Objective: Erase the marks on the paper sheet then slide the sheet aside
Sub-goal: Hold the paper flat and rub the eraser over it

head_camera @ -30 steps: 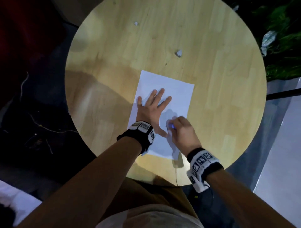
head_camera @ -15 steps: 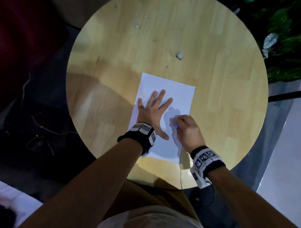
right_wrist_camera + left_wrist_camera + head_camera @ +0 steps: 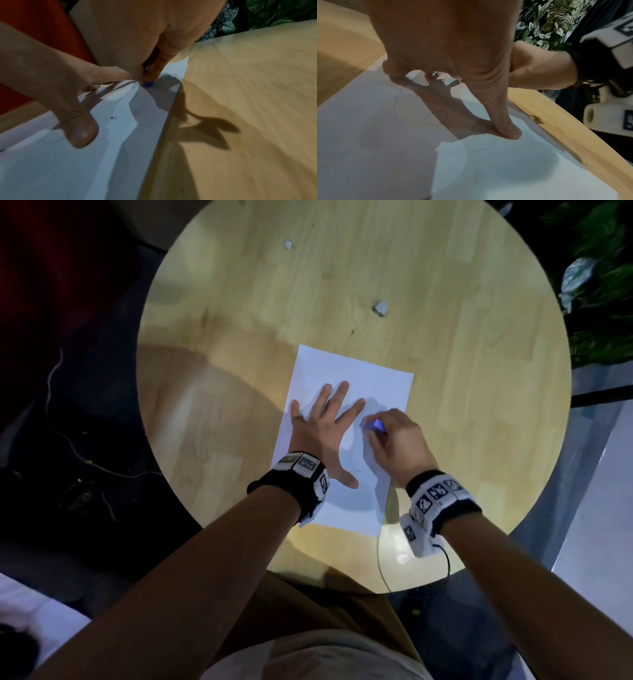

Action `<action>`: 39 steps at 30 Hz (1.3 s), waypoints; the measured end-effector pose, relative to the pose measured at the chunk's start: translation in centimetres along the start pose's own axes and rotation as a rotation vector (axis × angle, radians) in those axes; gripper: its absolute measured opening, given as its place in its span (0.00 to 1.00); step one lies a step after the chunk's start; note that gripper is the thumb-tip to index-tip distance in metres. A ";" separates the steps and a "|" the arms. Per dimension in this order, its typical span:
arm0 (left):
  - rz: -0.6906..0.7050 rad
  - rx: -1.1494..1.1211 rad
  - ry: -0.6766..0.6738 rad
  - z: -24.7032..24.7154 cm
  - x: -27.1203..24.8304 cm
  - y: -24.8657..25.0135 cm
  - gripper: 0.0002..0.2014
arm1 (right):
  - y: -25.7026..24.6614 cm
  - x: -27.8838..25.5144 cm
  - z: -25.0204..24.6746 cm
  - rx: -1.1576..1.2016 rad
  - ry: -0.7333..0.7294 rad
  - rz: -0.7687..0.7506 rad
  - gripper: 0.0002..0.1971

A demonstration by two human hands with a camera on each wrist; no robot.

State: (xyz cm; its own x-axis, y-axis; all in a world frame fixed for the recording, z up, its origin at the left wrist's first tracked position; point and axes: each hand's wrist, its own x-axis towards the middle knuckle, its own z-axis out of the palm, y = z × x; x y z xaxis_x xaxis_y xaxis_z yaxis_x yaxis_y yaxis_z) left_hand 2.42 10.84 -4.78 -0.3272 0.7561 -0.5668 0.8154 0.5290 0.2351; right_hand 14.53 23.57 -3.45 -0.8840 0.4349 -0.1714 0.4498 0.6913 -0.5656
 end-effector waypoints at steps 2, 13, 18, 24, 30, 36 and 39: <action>-0.008 0.002 -0.001 0.0 0.0 0.1 0.75 | -0.2 -0.2 0.4 0.019 0.032 0.046 0.07; -0.007 0.002 0.006 0.0 0.0 0.1 0.74 | -0.3 1.9 0.1 0.031 0.056 0.037 0.06; -0.003 -0.008 0.028 0.2 0.0 0.0 0.74 | -2.3 -4.1 1.0 0.081 -0.116 -0.003 0.06; -0.008 0.006 0.010 0.0 -0.1 0.1 0.75 | -0.2 3.7 -0.3 0.013 0.104 0.064 0.04; -0.010 -0.015 0.049 0.1 -0.1 0.0 0.73 | -1.8 -2.5 1.0 0.055 -0.142 -0.034 0.08; -0.012 0.003 0.018 0.1 -0.1 0.2 0.75 | -0.3 2.4 0.6 0.025 0.097 0.075 0.08; -0.004 -0.003 0.048 0.2 -0.2 0.0 0.75 | -1.7 -2.8 1.5 0.097 0.039 0.047 0.07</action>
State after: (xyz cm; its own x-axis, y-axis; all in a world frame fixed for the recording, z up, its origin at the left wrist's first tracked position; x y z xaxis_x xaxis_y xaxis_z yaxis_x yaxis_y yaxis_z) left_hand 2.58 10.58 -4.80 -0.3534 0.7713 -0.5293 0.8123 0.5337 0.2354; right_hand 16.06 20.30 -3.17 -0.8559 0.4887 -0.1692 0.4743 0.6113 -0.6335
